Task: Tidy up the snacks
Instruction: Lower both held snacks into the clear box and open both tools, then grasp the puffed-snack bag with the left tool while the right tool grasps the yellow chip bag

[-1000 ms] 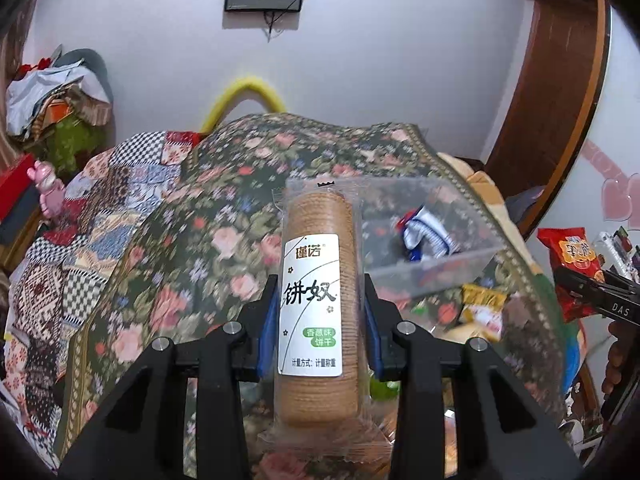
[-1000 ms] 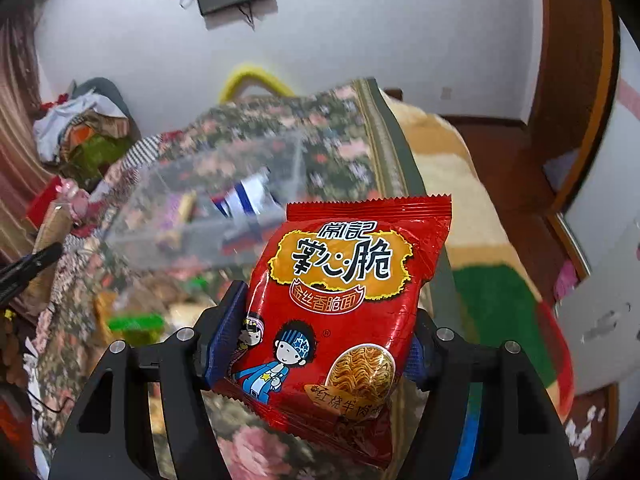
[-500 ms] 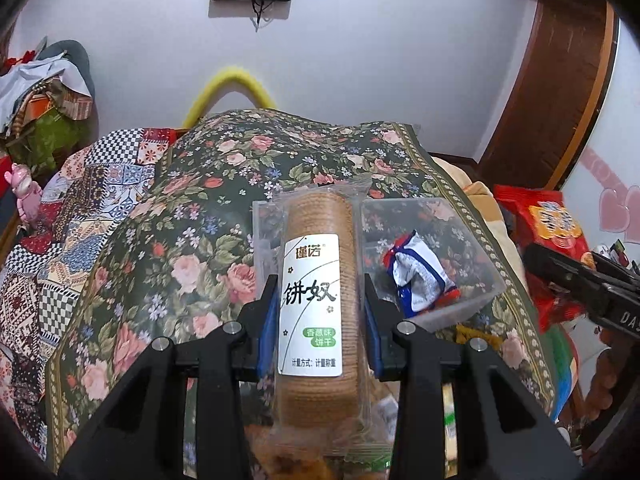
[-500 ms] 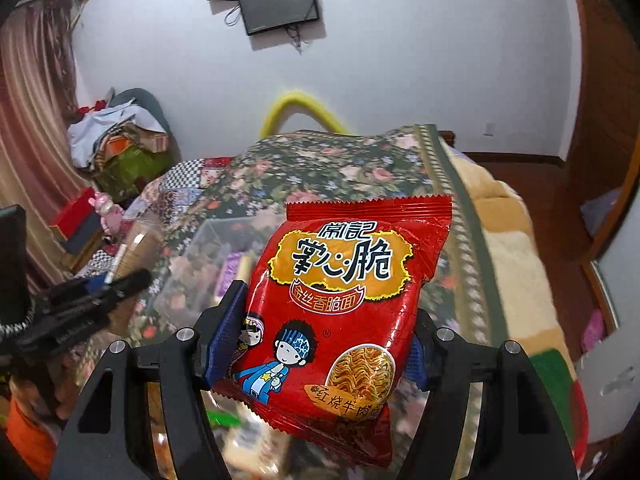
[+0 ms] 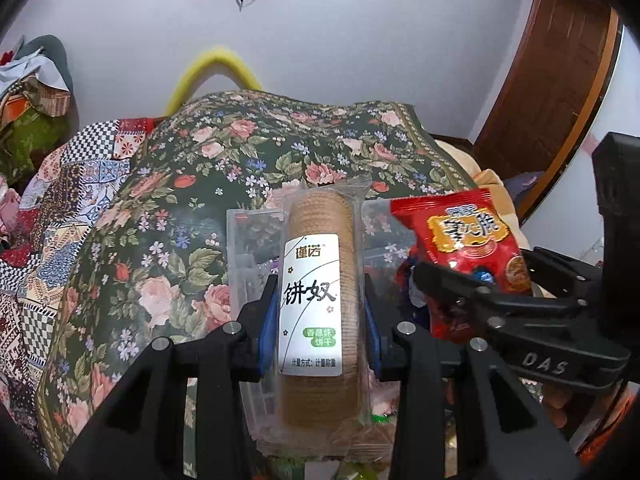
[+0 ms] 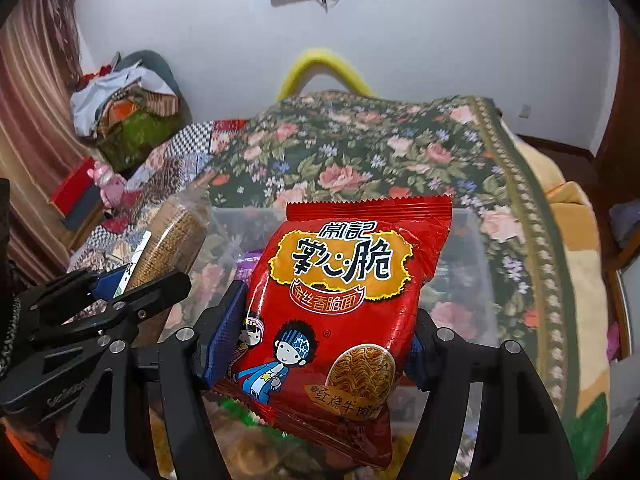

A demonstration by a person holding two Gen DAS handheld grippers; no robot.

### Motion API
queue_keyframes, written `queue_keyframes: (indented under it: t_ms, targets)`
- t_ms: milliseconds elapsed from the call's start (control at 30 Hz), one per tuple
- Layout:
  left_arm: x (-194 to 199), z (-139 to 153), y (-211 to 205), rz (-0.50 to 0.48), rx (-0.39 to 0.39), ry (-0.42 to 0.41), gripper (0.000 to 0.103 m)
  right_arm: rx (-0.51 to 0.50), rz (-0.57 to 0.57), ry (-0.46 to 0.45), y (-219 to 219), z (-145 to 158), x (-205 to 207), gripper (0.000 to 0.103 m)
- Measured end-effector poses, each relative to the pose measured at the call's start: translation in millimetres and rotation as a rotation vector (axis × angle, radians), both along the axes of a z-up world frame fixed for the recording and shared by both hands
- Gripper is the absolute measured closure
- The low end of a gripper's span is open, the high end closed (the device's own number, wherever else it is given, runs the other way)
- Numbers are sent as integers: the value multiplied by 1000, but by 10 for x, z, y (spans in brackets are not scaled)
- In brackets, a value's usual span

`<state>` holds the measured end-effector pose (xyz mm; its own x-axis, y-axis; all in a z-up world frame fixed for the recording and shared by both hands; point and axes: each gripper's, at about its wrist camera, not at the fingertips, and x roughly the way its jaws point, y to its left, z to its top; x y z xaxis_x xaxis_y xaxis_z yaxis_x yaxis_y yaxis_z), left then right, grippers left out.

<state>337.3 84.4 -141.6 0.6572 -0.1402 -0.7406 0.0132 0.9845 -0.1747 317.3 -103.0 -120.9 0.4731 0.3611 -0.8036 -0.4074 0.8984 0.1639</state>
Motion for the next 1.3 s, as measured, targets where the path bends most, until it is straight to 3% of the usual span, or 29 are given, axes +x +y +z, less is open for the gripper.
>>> queue_keyframes:
  t_ms: [267,500,633,1000,1300]
  targets:
    - [166,-156,64,-8,-43,26,67,-27,28,61,66,-221,108,38]
    - [154,-80,34,-7,-8,8,67,-15,28,86,37,-234,144,37]
    - [74,-13,58,4,-18,9,67,-21,20,62,-7,-139,90,30]
    - [-420,337,67,23,35,-34,66,-67,11,-81,-262,362,-340,26]
    - [-971,361,84,29,55,-17,43,-111,-11,-140,-551,500,-767,21]
